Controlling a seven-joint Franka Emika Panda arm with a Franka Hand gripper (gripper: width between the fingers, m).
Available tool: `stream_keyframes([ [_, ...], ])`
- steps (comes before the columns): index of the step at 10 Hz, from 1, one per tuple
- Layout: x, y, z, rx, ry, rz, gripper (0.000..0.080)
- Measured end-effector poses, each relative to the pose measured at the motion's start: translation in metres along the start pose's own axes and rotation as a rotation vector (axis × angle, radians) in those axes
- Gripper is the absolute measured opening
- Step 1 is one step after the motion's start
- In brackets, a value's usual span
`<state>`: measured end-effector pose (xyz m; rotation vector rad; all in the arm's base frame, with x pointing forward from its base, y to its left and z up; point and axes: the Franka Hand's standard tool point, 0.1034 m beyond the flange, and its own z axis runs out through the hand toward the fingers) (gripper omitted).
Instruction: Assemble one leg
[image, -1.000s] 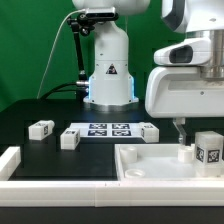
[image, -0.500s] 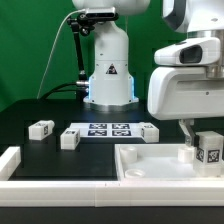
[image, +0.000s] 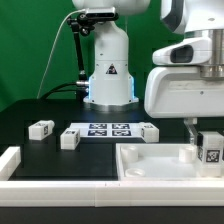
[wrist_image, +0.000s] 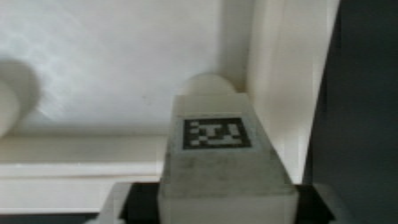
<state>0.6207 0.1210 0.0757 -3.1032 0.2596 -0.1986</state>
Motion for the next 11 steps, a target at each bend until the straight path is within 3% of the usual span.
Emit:
stream_keyframes([
  [3, 0.002, 0.01, 0.0, -0.004, 0.004, 0.279, 0.0291],
  [9, 0.005, 0.035, 0.0, -0.054, 0.015, 0.631, 0.031],
  [10, 0.005, 0.035, 0.001, -0.053, 0.014, 0.634, 0.0451],
  [11, 0.004, 0.035, 0.001, -0.053, 0.013, 0.633, 0.0451],
])
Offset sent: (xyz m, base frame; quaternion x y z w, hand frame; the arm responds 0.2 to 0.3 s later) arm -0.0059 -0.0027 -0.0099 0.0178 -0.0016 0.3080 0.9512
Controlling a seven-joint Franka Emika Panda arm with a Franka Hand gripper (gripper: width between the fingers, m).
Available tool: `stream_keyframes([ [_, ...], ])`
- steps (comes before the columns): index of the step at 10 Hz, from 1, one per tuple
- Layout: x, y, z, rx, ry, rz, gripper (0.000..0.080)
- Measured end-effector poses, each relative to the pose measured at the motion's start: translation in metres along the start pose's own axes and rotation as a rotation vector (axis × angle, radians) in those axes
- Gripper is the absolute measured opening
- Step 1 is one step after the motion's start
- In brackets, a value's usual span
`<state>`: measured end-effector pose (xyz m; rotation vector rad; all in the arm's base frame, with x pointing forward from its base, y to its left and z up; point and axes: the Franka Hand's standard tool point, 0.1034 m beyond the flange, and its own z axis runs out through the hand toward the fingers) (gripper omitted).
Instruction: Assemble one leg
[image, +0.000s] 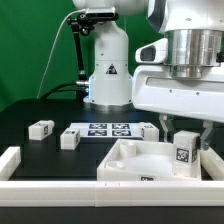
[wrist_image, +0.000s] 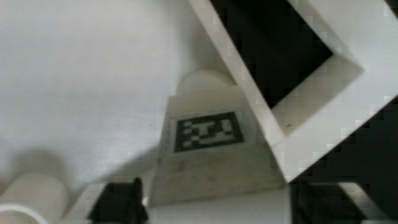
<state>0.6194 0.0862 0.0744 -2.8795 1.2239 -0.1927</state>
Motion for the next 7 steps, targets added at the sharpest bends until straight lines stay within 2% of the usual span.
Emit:
stream_keyframes([
  [1, 0.0, 0.0001, 0.0001, 0.0, 0.0, 0.0, 0.0605],
  [2, -0.0001, 0.0, 0.0002, 0.0, 0.0, 0.0, 0.0639],
  [7, -0.0002, 0.0001, 0.0004, -0.001, 0.0, 0.0, 0.0649],
])
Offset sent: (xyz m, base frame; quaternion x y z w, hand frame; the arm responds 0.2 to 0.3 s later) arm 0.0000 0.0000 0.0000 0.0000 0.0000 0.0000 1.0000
